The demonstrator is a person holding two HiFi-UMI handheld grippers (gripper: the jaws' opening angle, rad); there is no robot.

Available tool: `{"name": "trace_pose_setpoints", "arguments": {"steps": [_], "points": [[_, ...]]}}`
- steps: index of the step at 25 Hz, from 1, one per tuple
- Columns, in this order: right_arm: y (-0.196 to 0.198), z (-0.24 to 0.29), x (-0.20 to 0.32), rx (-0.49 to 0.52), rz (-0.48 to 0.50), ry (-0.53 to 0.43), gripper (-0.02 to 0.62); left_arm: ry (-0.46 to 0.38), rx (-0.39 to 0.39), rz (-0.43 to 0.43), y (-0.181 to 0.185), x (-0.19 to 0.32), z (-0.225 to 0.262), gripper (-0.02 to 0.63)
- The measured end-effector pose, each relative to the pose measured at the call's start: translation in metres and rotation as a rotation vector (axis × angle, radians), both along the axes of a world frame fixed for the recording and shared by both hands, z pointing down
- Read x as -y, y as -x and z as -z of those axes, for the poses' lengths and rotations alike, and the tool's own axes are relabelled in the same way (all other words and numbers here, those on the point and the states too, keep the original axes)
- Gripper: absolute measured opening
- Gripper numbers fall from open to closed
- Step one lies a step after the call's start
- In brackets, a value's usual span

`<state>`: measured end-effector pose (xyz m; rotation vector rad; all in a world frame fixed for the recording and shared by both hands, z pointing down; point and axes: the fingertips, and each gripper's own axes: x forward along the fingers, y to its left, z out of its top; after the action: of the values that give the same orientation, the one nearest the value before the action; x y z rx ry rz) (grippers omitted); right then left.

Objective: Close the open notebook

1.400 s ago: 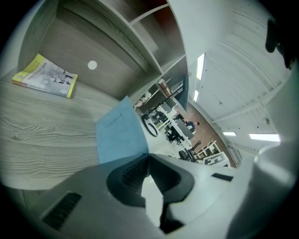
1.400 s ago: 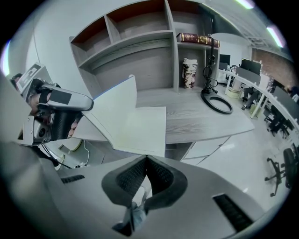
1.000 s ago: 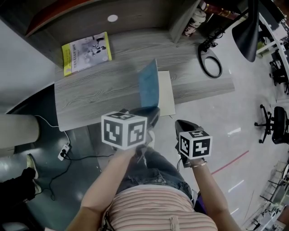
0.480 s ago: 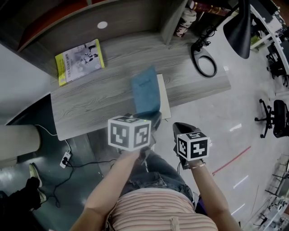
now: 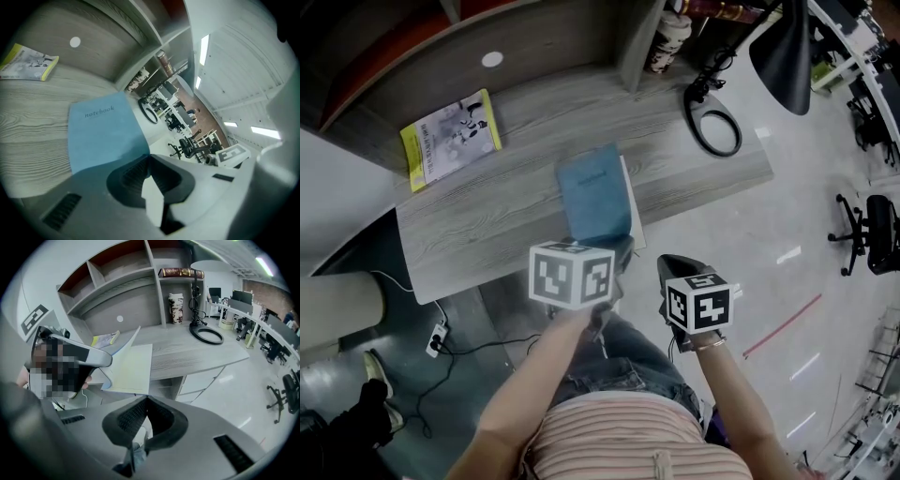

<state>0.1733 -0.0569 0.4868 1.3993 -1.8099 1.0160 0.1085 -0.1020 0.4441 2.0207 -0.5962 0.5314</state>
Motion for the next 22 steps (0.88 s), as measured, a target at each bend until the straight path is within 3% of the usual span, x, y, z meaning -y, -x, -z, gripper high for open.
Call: {"name": "trace_pose_setpoints", "arguments": {"steps": [22], "points": [[-0.024,-0.017,0.007,0.009,-0.03,0.048,0.008,0.078,0.095,-0.061,-0.028,0.002,-0.047,0.025]]}}
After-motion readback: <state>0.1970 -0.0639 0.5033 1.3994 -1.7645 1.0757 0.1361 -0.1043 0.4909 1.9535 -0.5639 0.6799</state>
